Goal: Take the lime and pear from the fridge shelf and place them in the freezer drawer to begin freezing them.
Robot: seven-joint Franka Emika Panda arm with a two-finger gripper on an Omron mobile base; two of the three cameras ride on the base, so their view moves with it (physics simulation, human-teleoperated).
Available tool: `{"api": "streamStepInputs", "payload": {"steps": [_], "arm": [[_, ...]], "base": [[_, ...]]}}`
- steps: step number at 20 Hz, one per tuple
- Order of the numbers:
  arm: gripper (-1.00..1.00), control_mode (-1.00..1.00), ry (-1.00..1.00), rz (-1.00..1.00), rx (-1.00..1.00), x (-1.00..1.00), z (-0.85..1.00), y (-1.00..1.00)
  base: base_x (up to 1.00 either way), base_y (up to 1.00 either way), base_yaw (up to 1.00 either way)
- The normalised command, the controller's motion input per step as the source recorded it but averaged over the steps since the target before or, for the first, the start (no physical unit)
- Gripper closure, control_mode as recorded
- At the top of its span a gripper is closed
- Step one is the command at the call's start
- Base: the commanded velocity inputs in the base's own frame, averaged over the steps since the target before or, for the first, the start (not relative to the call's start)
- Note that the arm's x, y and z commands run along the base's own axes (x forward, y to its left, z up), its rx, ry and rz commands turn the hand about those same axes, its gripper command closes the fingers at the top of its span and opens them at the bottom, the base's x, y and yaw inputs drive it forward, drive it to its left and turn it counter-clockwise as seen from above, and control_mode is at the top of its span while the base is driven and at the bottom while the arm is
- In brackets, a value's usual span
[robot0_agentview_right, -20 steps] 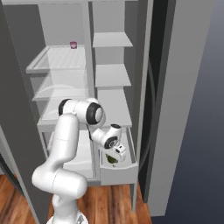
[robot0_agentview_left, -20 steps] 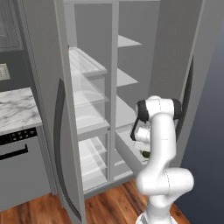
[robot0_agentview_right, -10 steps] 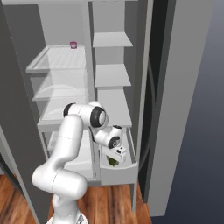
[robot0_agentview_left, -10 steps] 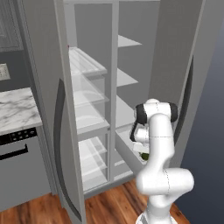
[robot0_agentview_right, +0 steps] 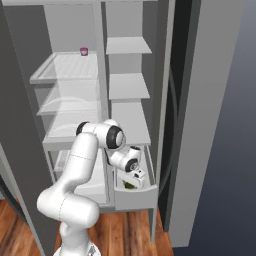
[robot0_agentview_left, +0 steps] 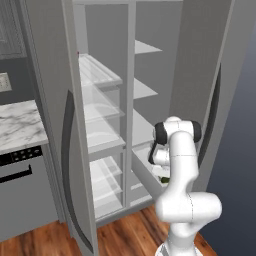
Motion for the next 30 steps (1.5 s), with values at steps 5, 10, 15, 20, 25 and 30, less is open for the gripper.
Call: {"api": "streamStepInputs", "payload": {"steps": [5,10,15,20,25,30], "arm": [[-1.0,-1.0,0.0,0.0,0.0,-0.17,-0.25,0.0],[-1.0,-1.0,0.0,0.0,0.0,-0.17,-0.01,0.0],[-1.0,-1.0,0.0,0.0,0.0,-0.02,0.0,0.0],[-1.0,-1.0,-0.03,0.0,0.0,0.0,0.27,0.0],[-1.0,-1.0,-0.1,0.0,0.0,-0.03,0.76,0.0],[-1.0,-1.0,-0.14,0.0,0.0,-0.24,0.72,0.01]], "base": [[0.0,0.0,0.0],[0.0,0.0,0.0],[0.0,0.0,0.0],[0.0,0.0,0.0],[0.0,0.0,0.0],[0.0,0.0,0.0]]}}
